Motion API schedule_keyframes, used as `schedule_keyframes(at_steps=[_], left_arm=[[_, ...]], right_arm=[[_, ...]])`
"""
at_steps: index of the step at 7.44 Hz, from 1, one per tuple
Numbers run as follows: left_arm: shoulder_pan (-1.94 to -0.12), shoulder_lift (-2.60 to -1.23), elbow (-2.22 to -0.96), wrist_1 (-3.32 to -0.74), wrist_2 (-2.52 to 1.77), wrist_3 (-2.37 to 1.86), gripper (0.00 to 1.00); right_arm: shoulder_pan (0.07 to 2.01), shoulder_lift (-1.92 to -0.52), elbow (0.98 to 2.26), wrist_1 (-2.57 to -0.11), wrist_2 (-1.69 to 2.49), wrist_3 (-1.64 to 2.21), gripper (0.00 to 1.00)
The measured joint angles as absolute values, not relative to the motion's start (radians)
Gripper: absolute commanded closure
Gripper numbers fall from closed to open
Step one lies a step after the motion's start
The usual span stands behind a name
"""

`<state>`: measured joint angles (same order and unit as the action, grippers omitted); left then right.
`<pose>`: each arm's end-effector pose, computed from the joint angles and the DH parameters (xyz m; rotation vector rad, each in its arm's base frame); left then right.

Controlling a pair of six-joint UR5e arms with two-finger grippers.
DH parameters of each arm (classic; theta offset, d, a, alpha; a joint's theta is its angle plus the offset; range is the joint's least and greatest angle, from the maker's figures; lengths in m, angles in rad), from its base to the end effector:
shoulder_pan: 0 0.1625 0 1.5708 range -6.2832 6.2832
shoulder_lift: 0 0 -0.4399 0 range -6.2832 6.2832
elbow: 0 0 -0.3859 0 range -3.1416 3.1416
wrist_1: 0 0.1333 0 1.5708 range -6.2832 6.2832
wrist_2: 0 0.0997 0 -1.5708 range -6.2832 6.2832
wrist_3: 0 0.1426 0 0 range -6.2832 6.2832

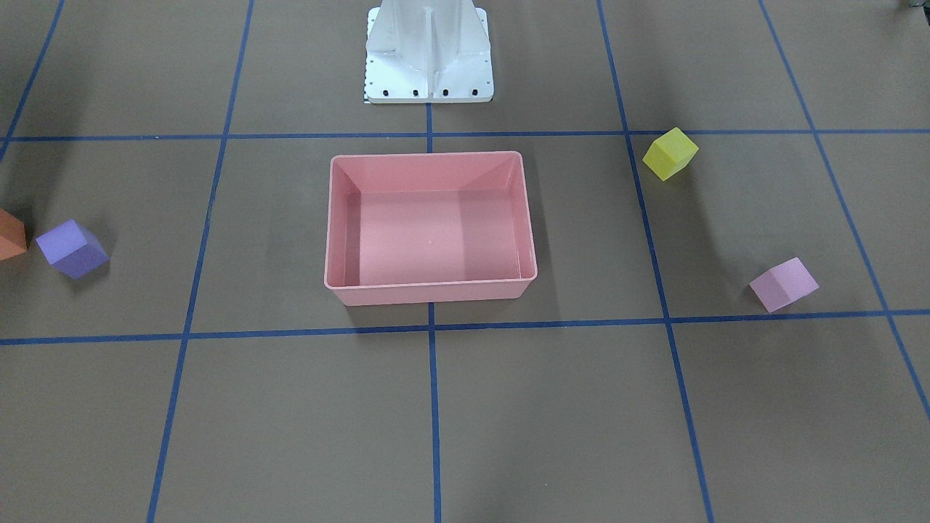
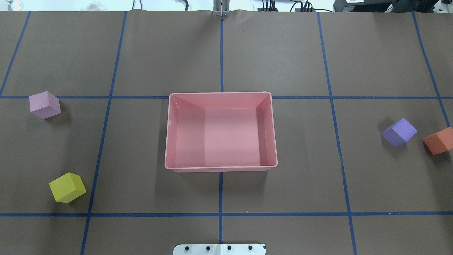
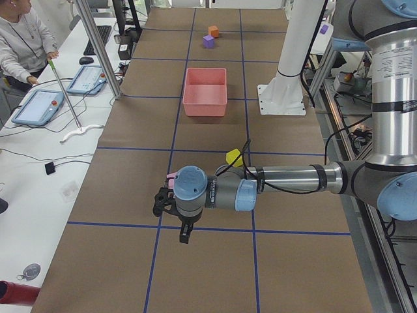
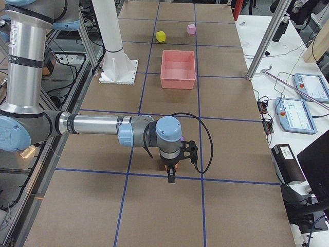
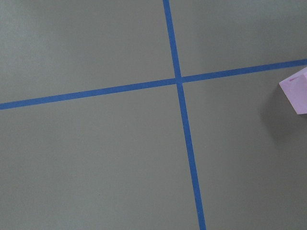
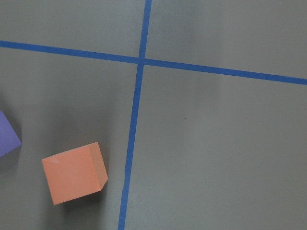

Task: Place blocks into pink bin with both arms

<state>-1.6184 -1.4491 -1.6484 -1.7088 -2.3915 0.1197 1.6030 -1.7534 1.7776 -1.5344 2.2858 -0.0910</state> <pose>-0.0499 -0.4386 0.7036 0.1569 0.8102 0.1065 0.0531 -0.4104 0.6872 0.1019 -0.7100 -0.0779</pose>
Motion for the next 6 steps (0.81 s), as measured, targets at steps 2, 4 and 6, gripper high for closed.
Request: schedule_keyframes(at_steps=[2, 4, 6], left_arm=[[-1.618, -1.450, -1.661, -1.709, -2.393, 0.120, 0.00], [-1.616, -1.455, -1.672, -1.711, -2.392, 0.119, 0.00], [-1.613, -1.494, -1.683, -1.748, -2.394, 0.115, 0.00]], right_arm=[[1.603, -1.744, 1.778, -1.476, 2.287, -0.081, 0.00], [1.602, -1.735, 1.775, -1.384, 2.293, -0.076, 0.00], [1.602, -1.713, 1.780, -1.354, 2.309, -0.076, 0.00]])
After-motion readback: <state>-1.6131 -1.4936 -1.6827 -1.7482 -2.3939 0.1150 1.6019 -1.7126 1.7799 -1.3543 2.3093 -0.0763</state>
